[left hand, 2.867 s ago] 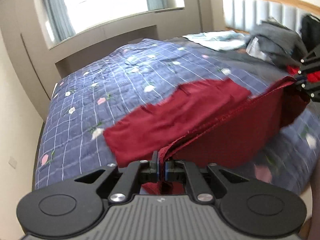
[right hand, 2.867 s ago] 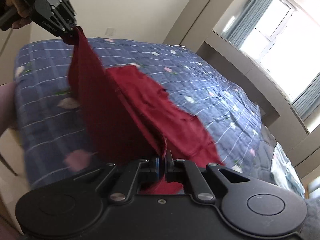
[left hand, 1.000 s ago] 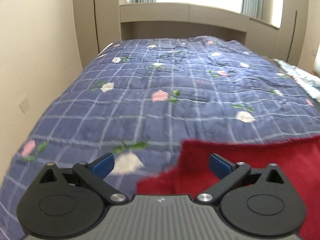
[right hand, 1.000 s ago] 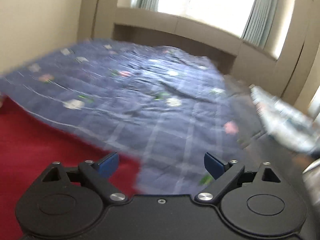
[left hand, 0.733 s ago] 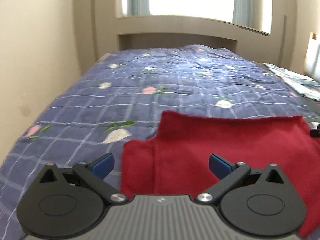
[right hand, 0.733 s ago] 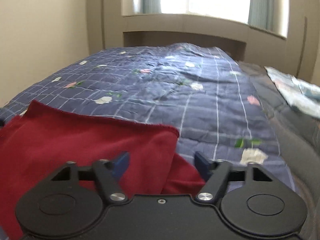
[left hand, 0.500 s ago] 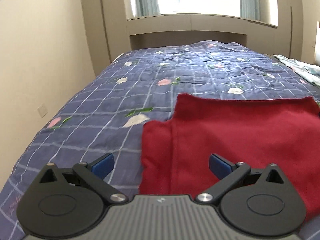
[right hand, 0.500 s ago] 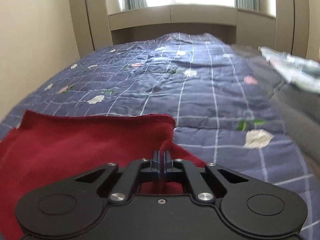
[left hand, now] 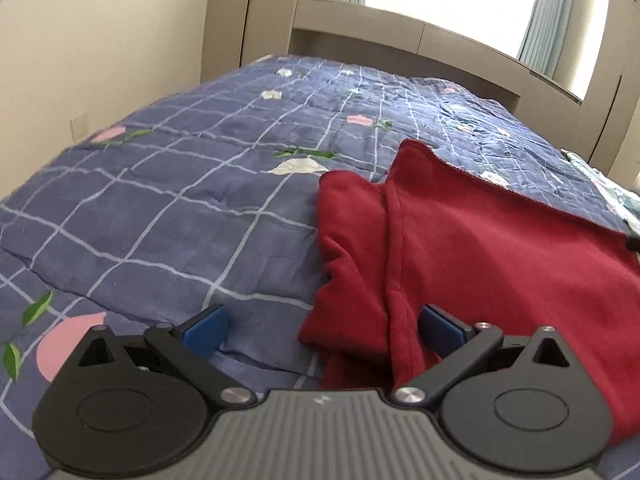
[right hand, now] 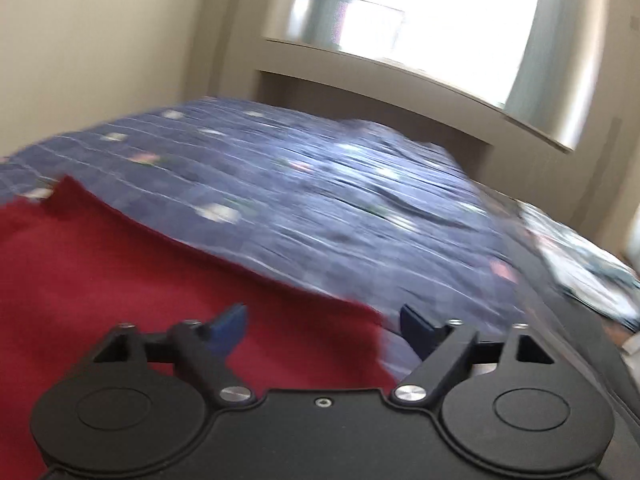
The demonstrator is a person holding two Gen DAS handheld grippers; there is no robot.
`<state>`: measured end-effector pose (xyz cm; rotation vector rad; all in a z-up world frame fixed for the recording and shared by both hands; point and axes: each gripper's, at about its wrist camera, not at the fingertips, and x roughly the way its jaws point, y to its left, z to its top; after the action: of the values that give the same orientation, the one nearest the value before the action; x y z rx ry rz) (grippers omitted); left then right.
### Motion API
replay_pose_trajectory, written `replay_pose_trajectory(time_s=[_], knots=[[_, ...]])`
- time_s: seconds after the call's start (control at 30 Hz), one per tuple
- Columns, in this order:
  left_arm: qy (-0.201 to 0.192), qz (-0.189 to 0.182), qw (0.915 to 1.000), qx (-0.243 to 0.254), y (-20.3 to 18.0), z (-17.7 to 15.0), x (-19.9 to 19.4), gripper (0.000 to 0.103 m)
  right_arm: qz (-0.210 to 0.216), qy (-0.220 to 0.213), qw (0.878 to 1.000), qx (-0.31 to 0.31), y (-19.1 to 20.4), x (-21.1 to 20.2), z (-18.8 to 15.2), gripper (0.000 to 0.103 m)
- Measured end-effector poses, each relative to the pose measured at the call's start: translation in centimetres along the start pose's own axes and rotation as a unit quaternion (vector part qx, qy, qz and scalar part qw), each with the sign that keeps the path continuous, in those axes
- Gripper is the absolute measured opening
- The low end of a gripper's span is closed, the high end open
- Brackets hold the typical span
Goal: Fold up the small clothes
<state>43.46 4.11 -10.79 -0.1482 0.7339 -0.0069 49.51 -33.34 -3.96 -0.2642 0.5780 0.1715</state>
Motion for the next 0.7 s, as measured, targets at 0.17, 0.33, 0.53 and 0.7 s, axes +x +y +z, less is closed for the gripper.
replay_pose_trajectory(time_s=[0.17,0.33,0.53,0.7], knots=[[-0.014,-0.006,0.9998,-0.010,0.2,-0.4,0.0,0.103,0.072,0.022,0.997,-0.034,6.0,5.6,2.7,0.091],[-0.016,-0.012,0.9997,-0.015,0.3,-0.5,0.1,0.103,-0.015,0.040,0.994,-0.101,7.5,9.2,2.7,0.093],[-0.020,-0.013,0.9996,-0.016,0.4,-0.6,0.2,0.103,-0.129,0.032,0.990,-0.043,0.7,8.1,2.2,0.097],[-0.020,-0.012,0.9996,-0.015,0.3,-0.6,0.1,0.103,-0.155,0.031,0.987,-0.030,-1.9,2.8,1.1,0.097]])
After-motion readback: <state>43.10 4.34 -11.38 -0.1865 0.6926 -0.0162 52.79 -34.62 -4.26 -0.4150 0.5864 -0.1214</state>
